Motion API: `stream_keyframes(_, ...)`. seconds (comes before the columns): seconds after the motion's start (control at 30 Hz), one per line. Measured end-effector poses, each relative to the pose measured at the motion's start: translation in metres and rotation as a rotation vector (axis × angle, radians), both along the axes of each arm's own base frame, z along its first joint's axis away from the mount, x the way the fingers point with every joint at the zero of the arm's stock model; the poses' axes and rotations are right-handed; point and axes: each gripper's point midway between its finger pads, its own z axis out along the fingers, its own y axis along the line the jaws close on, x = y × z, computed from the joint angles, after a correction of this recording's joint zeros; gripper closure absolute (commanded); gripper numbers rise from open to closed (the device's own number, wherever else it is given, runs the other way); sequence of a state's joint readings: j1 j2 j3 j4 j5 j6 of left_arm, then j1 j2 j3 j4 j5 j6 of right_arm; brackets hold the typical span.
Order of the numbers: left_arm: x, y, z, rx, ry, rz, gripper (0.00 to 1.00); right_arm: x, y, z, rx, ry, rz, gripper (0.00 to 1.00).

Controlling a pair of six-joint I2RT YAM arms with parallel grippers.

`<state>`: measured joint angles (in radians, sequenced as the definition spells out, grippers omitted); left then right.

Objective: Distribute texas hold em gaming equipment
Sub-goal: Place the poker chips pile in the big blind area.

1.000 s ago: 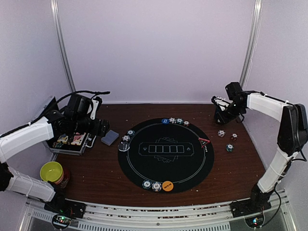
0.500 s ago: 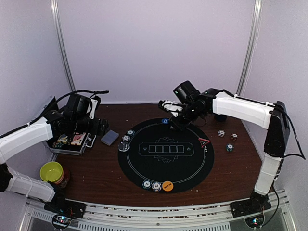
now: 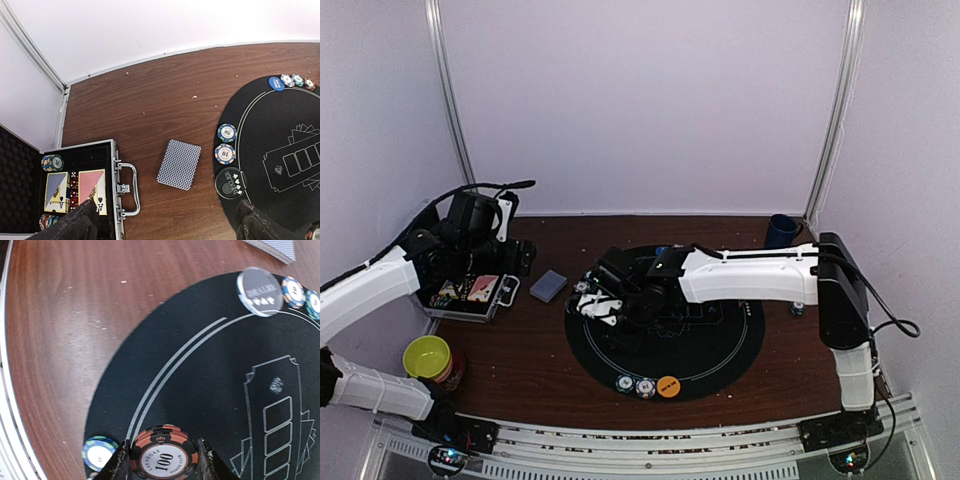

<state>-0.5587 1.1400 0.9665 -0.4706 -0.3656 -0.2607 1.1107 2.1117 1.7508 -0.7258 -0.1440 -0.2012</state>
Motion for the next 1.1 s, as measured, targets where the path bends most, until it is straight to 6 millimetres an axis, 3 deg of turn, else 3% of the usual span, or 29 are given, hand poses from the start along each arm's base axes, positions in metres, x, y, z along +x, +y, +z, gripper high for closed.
stream_keyframes(0.13, 0.001, 0.003, 0.001, 0.002, -0.002, 0.012, 0.02, -0.017, 0.009, -0.002, 0.005, 0.016, 0.030, 0.68)
stream_keyframes(0.33, 0.002, 0.007, 0.000, 0.002, -0.002, 0.022, 0.02, -0.025, 0.017, -0.006, 0.018, 0.024, 0.040, 0.68)
stream_keyframes(0.77, 0.004, 0.010, -0.002, 0.005, 0.005, 0.032, 0.02, -0.040, 0.024, -0.048, -0.033, 0.066, 0.062, 0.68)
stream_keyframes(1.1, 0.005, 0.010, -0.002, 0.003, 0.006, 0.033, 0.02, -0.046, 0.025, -0.051, -0.039, 0.066, 0.077, 0.67)
